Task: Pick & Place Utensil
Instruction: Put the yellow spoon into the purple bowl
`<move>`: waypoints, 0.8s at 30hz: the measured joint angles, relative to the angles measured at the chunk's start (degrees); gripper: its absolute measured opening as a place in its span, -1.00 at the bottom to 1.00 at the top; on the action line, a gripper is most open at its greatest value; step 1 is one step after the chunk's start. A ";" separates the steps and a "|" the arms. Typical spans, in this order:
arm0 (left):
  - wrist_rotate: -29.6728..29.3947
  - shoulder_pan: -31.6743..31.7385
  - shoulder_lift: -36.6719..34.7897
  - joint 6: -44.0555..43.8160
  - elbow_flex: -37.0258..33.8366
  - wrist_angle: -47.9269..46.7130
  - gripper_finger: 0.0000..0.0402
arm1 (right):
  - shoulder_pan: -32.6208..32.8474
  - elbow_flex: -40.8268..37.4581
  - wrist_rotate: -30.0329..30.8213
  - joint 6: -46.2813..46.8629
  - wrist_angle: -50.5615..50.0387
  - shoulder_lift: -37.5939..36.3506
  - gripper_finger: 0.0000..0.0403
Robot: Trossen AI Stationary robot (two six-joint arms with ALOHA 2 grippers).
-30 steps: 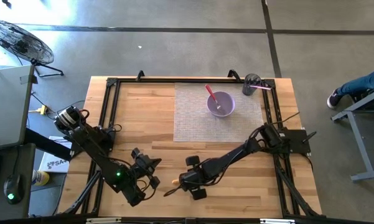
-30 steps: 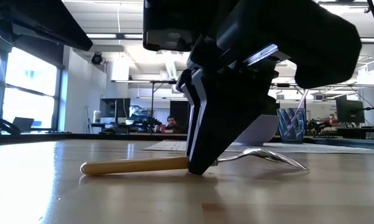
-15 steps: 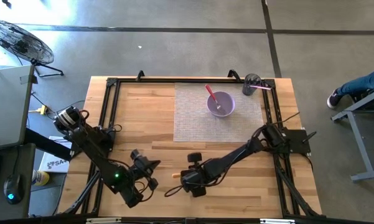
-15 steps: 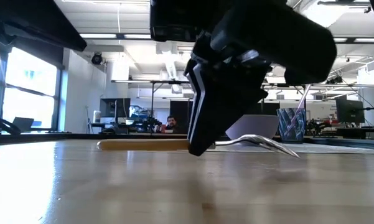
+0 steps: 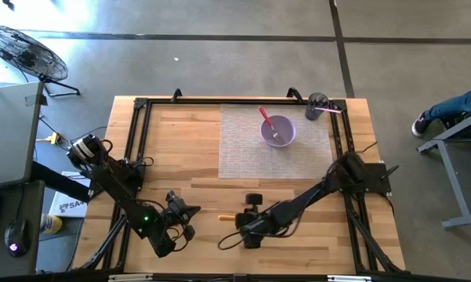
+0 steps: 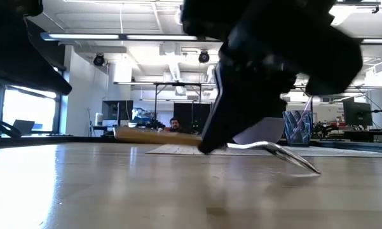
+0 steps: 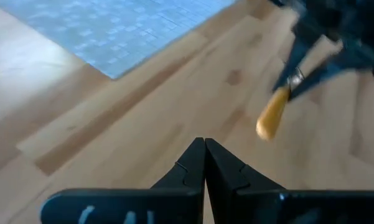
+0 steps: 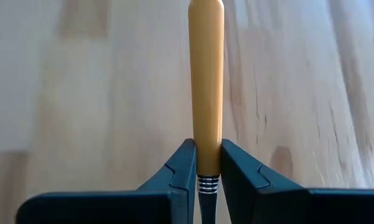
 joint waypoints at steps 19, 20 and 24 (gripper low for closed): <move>12.88 8.09 3.03 46.51 -1.36 44.04 -0.49 | 1.64 -32.74 2.04 -18.71 67.42 -20.44 -0.75; 13.76 8.44 3.97 49.30 -1.36 47.98 -0.43 | 1.55 -33.60 0.88 -18.95 69.68 -20.40 -0.76; 20.12 9.65 8.18 59.40 -1.32 61.80 -0.22 | 1.53 -36.52 -2.21 -20.24 75.24 -20.35 -0.76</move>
